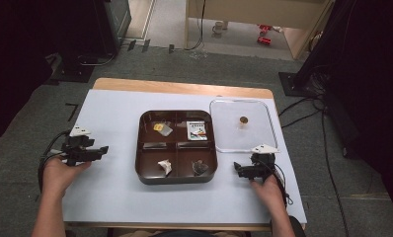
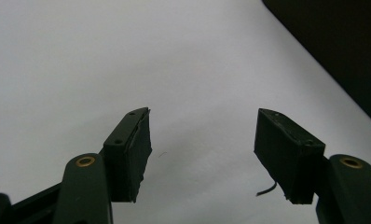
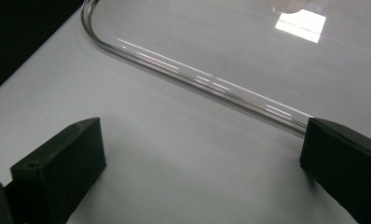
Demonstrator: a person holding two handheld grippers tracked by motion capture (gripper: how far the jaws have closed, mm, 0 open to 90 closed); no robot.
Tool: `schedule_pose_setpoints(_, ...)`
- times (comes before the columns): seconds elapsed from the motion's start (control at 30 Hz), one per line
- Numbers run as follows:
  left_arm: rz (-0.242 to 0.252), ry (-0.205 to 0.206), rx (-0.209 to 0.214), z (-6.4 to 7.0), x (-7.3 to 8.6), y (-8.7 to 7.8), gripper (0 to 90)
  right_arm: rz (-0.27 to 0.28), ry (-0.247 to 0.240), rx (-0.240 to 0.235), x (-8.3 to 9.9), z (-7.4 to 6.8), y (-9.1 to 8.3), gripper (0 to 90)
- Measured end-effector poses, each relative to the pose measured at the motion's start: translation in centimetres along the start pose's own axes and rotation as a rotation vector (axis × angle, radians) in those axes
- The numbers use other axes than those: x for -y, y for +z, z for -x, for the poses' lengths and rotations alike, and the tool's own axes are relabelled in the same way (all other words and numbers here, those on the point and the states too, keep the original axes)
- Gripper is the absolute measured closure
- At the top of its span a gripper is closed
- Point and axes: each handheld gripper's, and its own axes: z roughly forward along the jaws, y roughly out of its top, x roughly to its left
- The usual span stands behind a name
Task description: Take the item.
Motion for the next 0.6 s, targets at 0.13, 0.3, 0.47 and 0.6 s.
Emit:
schedule_pose_setpoints(0.13,0.003,0.006,0.024,0.4,-0.3,-0.1,36.0,0.000,0.000,0.000,0.0,0.0,0.0,0.0)
schedule_pose_setpoints(0.3,-0.010,0.014,0.036,1.1,-0.8,-0.1,33.6,0.000,-0.001,0.000,0.0,0.0,0.0,0.0)
schedule_pose_setpoints(0.47,-0.001,0.026,0.053,1.8,-1.3,-0.3,33.6,0.000,-0.002,0.001,0.0,0.0,0.0,0.0)
schedule_pose_setpoints(0.6,0.009,0.042,0.074,2.4,-1.8,-0.4,33.6,-0.001,-0.002,0.001,0.0,0.0,0.0,0.0)
